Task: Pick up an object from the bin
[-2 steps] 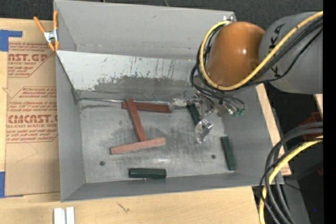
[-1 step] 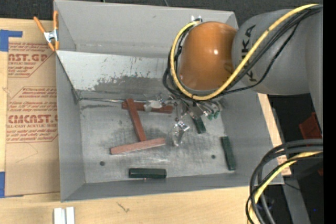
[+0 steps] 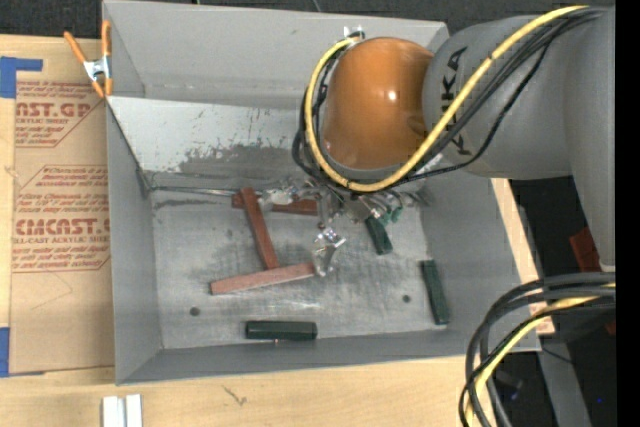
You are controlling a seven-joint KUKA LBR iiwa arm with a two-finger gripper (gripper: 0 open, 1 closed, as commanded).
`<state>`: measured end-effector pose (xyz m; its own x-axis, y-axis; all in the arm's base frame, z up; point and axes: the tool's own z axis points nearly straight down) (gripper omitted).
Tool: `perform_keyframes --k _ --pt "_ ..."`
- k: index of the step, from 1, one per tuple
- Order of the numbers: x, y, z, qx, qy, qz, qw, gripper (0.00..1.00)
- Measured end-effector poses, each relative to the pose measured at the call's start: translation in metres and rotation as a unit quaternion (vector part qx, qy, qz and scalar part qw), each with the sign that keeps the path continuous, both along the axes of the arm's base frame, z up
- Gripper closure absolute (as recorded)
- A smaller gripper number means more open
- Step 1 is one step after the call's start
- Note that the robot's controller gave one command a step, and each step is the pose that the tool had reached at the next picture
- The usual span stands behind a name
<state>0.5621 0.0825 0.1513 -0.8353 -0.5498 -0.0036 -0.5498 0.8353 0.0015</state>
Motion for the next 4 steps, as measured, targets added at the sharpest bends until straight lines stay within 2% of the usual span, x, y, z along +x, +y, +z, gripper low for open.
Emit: perform_keyframes --k 1,2,3,4 --pt "0.022 -0.016 0.067 -0.001 0.0015 -0.037 0.9993 0.0" --pt "0.001 -0.008 0.032 0.0 -0.0039 -0.019 0.9998 0.0" --pt "-0.023 0.021 -0.06 -0.001 0.0014 -0.063 0.998 1.0" --pt "-0.023 0.021 -0.06 -0.001 0.0013 -0.063 0.998 1.0"
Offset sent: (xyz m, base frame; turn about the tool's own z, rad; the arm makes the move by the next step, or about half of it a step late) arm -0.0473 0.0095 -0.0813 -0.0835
